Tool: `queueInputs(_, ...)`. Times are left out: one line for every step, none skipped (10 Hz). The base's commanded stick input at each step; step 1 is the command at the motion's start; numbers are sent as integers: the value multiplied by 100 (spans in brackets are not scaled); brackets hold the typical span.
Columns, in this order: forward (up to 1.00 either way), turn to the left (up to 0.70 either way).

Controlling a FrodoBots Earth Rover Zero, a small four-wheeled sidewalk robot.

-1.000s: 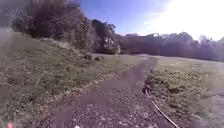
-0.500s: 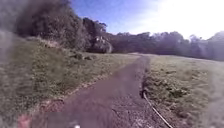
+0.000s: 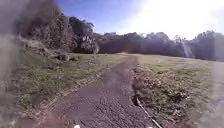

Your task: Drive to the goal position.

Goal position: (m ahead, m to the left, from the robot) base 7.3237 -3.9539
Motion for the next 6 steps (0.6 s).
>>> queueInputs(70,0)
queueInputs(70,0)
queueInputs(70,0)
queueInputs(70,0)
queueInputs(70,0)
queueInputs(70,0)
